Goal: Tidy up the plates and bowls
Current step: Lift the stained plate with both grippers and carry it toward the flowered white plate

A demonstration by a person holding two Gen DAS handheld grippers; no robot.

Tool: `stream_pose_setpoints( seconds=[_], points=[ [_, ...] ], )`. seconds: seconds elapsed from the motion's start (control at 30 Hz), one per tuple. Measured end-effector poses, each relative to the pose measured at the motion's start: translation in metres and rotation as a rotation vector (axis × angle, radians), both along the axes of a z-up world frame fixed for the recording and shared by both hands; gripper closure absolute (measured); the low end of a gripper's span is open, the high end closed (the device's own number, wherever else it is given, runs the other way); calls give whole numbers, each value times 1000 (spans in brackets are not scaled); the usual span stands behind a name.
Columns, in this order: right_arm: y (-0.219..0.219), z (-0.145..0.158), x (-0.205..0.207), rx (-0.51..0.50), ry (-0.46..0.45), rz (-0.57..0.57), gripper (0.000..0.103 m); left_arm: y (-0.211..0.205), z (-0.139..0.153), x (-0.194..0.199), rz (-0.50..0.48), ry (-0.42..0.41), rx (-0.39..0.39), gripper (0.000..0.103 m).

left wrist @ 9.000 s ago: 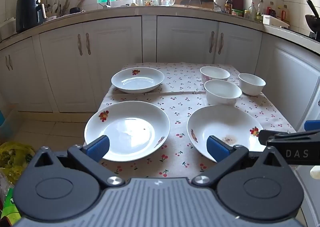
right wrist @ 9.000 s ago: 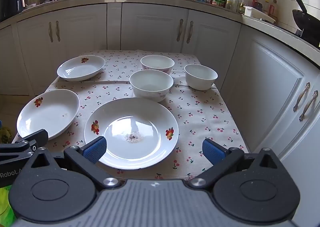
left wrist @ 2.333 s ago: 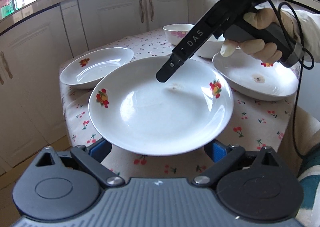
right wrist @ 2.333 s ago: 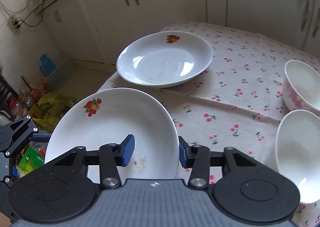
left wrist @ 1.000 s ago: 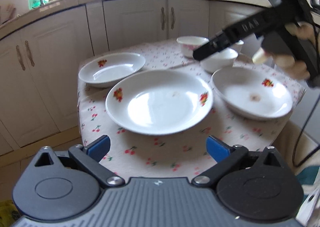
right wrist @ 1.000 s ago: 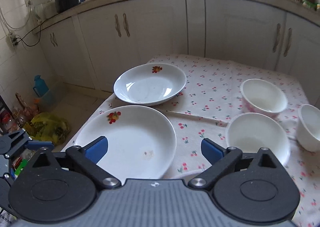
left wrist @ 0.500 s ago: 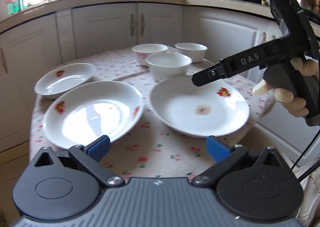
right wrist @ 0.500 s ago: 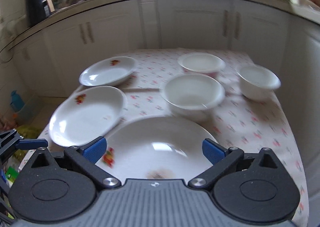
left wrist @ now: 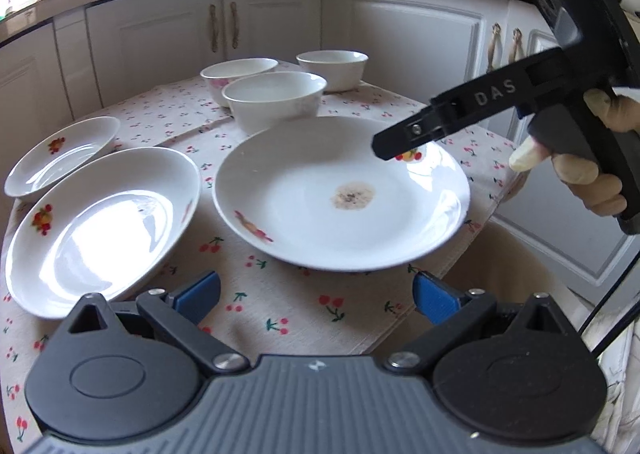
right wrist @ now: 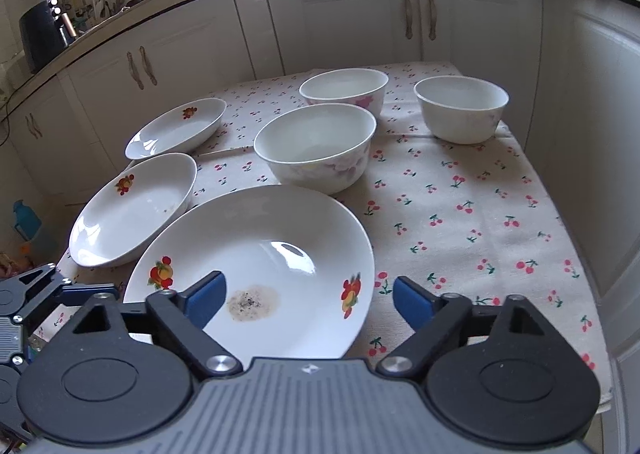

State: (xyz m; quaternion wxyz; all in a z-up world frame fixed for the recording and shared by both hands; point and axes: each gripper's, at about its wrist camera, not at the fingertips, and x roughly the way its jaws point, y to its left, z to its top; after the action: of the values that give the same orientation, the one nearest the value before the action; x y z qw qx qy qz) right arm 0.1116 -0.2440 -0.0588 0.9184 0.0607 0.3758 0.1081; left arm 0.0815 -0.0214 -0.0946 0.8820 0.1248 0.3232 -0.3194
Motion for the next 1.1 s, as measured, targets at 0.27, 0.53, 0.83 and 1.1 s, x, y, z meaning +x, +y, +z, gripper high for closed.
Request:
stream_pose_setpoints(
  seconds=[0.27,0.53,0.83,1.1],
  points=[
    [-4,-11,15,35,44,-2,28,-5,-8,11,-43,7,5,1],
    [-7,-15,33,52,67,19,35,-5,-11,20,-80,2,-28,3],
    [-13,-18,48,67,92,50,45,-7,-10,22,-133,-13,-22,3],
    [-14,-19,55,78,93,72,48,-9,-10,22,-142,-19,-20,3]
  ],
)
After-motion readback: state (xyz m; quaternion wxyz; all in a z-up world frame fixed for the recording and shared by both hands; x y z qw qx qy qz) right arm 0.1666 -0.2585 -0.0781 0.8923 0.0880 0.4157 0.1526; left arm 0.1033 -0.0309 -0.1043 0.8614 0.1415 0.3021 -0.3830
